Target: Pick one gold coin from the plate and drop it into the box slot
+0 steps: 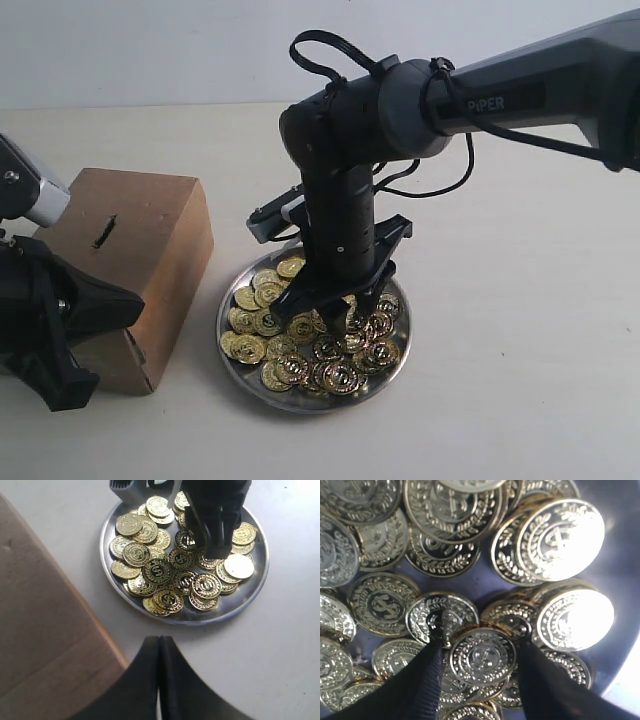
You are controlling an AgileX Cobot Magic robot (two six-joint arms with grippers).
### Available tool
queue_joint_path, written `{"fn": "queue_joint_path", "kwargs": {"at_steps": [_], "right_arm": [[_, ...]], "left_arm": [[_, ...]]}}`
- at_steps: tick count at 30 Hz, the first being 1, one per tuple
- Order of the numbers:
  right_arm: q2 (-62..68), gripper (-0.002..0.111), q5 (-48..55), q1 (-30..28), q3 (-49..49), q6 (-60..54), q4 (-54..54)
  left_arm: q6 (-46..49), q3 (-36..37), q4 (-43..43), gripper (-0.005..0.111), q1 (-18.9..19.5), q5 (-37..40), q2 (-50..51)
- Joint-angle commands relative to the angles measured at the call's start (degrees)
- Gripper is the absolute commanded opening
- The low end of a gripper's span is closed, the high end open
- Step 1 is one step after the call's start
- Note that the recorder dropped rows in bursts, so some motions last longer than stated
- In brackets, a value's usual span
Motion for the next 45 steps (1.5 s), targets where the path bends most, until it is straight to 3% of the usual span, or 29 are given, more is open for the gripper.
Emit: {"fn": "queue_joint_path", "kwargs": {"at_steps": [1,5,12,15,20,36,45], "right_arm": [[0.95,0.045,-1.08,-0.14,0.19,0.09,-0.60],[0.95,0.030,-0.59,-0.14,0.19,0.09,-1.54],[0.95,0.030,-0.42,-0.14,0.19,0.10,-2.03],[0.95,0.035,0.23,-0.14,0.19,0.12,-2.03],[0.95,0.054,0.14,-0.14,0.19,0.12,-2.07],[2.34,0.054,1.96,-0.27,0.19,3.06,-3.16],[4.23,0.047,4.20,-0.27,0.19,2.60,-2.16]], "left_arm": [[0.12,-0.28,-0.26,0.000,-0.30,0.16,0.22],[0.12,-0.28,-0.26,0.000,-0.30,0.16,0.22],[0.12,-0.28,-0.26,0.000,-0.30,0.16,0.22],[0.12,-0.28,-0.26,0.000,-0.30,0.16,0.22],[0.12,-0.28,-0.26,0.000,-0.30,0.16,0.22],[0.12,-0.28,-0.26,0.000,-0.30,0.36,0.22],[0.12,-0.28,-0.26,0.000,-0.30,0.40,0.22]]}}
